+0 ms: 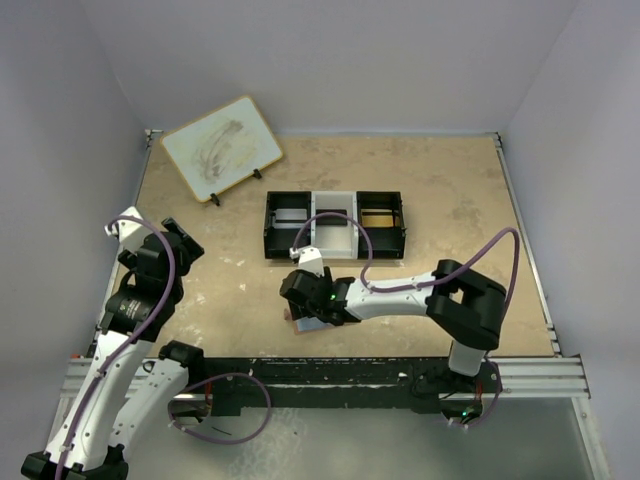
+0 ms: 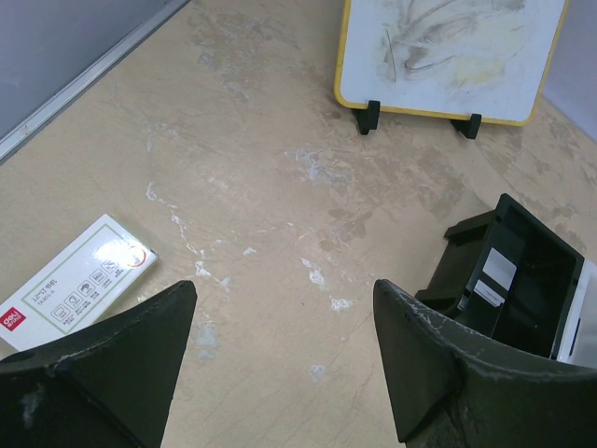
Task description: Take the credit cards out of the card holder
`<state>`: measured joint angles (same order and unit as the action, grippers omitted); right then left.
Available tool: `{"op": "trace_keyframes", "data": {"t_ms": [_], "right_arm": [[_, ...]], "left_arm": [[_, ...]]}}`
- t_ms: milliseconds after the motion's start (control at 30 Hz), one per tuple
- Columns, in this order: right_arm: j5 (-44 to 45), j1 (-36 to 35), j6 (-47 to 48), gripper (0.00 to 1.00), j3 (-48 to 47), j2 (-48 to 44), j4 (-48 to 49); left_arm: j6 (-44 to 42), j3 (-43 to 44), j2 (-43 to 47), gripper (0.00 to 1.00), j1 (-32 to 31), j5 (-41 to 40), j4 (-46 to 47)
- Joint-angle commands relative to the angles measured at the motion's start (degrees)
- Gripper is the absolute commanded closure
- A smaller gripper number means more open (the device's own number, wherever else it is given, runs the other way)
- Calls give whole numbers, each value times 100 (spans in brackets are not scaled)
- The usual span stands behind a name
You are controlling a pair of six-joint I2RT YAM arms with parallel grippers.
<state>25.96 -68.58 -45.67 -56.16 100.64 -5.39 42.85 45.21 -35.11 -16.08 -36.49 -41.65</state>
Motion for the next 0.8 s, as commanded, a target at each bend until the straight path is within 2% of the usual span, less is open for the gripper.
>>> {"op": "trace_keyframes", "data": {"t_ms": [0, 100, 233, 333, 600, 767], "right_arm": [[376, -89, -327, 31, -269, 533, -801], [642, -148, -390, 31, -422, 815, -1081], [593, -153, -381, 39, -420, 791, -995], [147, -149, -239, 44, -261, 521, -564], [-1085, 220, 30, 43, 410, -35, 757], [-1482, 486, -20, 42, 802, -227, 1228]], "left_arm": [[-31, 27, -14, 25, 49, -89, 96], [-22, 22, -39, 25, 41, -86, 91], [-31, 17, -48, 25, 43, -73, 96], [-31, 7, -66, 26, 43, -44, 109], [-84, -11, -190, 26, 42, 135, 172], [-138, -50, -234, 26, 36, 345, 275]]}}
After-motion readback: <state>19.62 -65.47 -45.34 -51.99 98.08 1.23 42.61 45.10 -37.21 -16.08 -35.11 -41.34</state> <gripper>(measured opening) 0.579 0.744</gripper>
